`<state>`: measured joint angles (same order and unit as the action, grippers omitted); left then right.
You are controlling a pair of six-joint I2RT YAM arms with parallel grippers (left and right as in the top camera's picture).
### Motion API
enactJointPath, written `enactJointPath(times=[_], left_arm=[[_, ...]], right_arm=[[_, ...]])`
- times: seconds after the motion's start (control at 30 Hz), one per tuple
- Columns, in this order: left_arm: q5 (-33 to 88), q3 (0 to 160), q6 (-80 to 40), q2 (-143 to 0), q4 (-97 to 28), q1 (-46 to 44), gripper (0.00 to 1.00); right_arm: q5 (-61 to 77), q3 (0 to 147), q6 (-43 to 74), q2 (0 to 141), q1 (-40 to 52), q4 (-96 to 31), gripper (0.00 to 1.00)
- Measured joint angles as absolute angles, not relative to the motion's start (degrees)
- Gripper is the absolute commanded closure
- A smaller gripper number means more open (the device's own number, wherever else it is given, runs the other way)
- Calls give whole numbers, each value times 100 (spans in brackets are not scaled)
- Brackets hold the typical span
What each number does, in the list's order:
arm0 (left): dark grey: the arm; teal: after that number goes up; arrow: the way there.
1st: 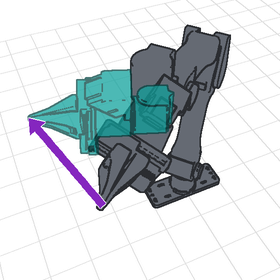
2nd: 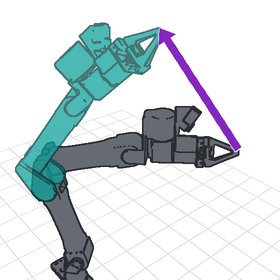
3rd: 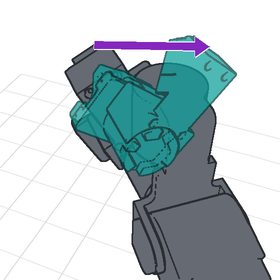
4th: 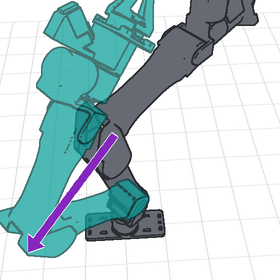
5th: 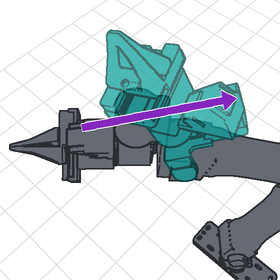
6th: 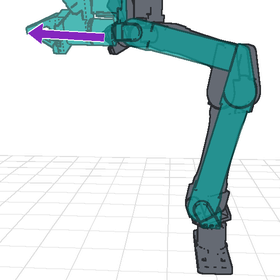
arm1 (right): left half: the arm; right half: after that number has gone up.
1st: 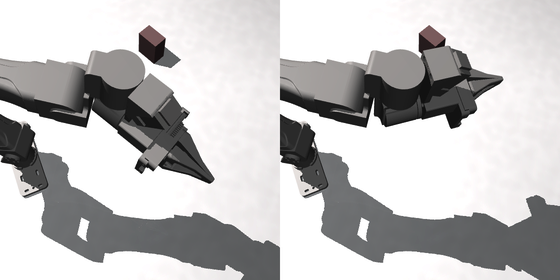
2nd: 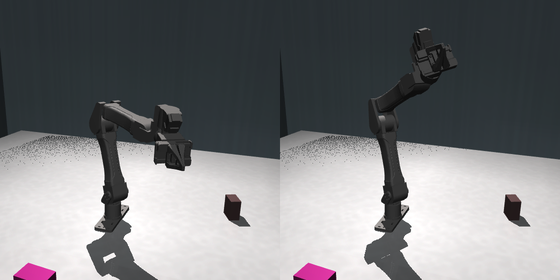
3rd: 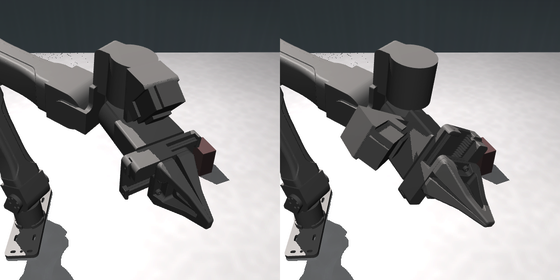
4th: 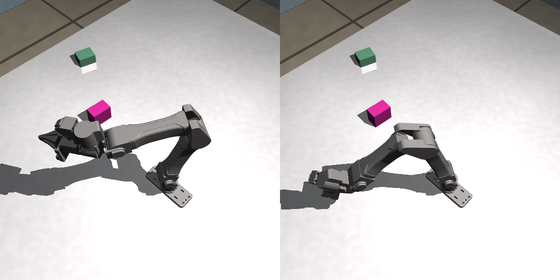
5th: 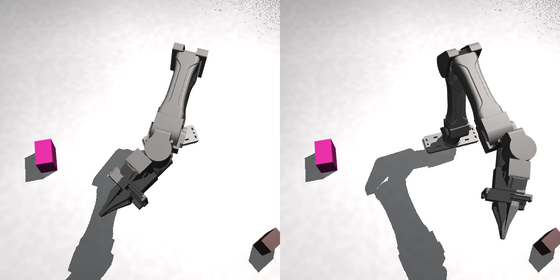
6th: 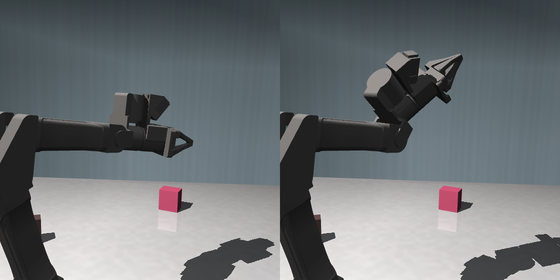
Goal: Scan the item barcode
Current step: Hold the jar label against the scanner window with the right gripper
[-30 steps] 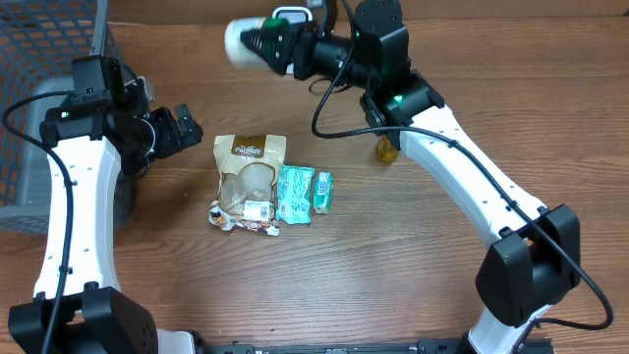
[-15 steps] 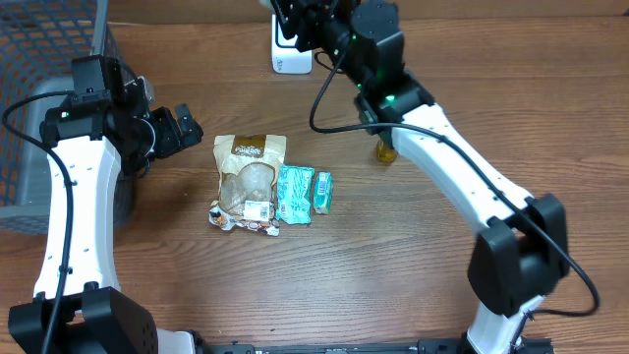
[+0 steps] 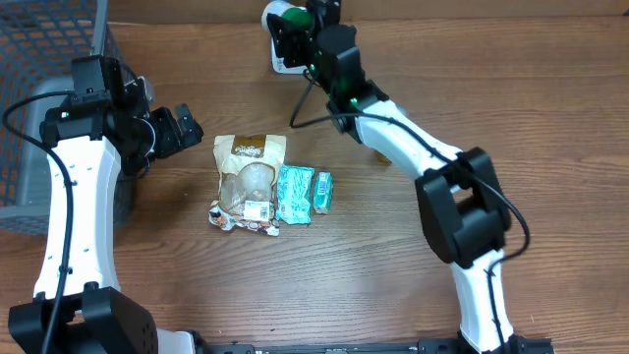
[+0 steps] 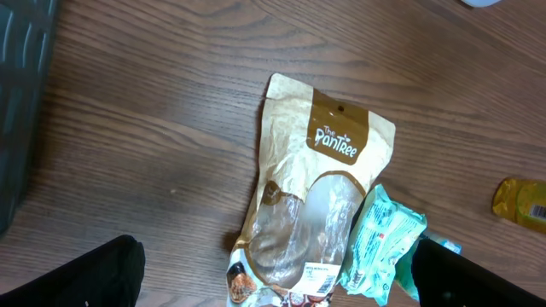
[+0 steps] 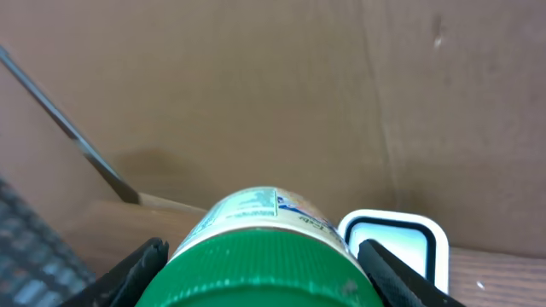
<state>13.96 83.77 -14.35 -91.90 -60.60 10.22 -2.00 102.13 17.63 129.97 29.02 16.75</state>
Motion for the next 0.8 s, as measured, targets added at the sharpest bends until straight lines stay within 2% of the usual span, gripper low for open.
enactJointPath(times=[0.1, 0.2, 0.8], left_arm=[[1396, 8377, -1435, -9190, -6064, 1022, 1], [1396, 8379, -1435, -9190, -6062, 1022, 0], [1396, 8379, -1435, -9190, -6064, 1022, 0]], right_arm=[[-202, 11297, 1570, 13472, 2899, 829, 60], [-217, 12031, 1483, 13736, 2886, 510, 60], [-567, 12407, 1345, 14665, 2762, 1684, 62]])
